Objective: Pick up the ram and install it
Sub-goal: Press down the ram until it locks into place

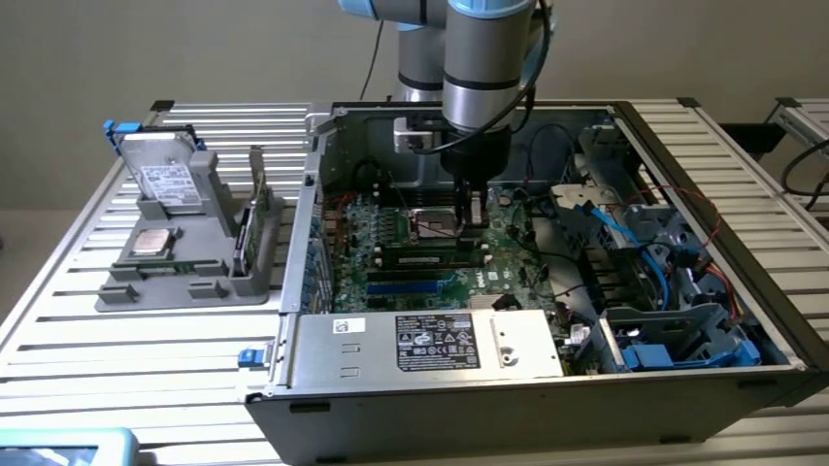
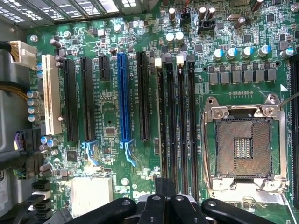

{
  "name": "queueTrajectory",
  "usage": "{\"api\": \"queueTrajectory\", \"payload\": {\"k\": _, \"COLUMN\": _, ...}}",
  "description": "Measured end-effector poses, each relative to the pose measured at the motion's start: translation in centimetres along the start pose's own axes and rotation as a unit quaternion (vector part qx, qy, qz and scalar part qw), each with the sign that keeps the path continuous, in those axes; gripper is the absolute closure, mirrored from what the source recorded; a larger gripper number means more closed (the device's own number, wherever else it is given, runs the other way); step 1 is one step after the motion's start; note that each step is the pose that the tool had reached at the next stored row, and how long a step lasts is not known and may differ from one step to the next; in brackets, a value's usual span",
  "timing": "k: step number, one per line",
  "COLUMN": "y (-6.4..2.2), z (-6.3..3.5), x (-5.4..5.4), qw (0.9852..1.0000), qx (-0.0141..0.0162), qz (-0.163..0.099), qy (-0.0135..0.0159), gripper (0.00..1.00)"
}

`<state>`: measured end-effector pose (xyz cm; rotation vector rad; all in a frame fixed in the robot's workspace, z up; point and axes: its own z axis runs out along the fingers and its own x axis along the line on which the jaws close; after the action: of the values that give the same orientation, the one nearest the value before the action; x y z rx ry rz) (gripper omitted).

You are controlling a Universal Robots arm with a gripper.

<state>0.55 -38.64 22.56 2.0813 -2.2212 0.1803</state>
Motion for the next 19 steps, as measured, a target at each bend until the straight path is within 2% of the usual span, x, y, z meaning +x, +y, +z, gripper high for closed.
{"api": "queueTrajectory", "payload": {"k": 10, "y": 0.00, "z": 0.21, "x": 0.0, "qw": 1.0000, "qx": 0.0007, "qz": 0.000, "qy": 0.0002, "gripper": 0.89}}
{"api": "queueTrajectory", "payload": {"k": 12, "y": 0.03, "z": -0.32, "x": 0.1, "qw": 1.0000, "qx": 0.0010, "qz": 0.000, "qy": -0.0008, "gripper": 0.89}}
{"api": "queueTrajectory", "payload": {"k": 15, "y": 0.52, "z": -1.34, "x": 0.3, "qw": 1.0000, "qx": 0.0008, "qz": 0.000, "qy": -0.0002, "gripper": 0.89}}
{"api": "queueTrajectory", "payload": {"k": 19, "y": 1.85, "z": -1.53, "x": 0.4, "qw": 1.0000, "qx": 0.0010, "qz": 0.000, "qy": -0.0003, "gripper": 0.89}}
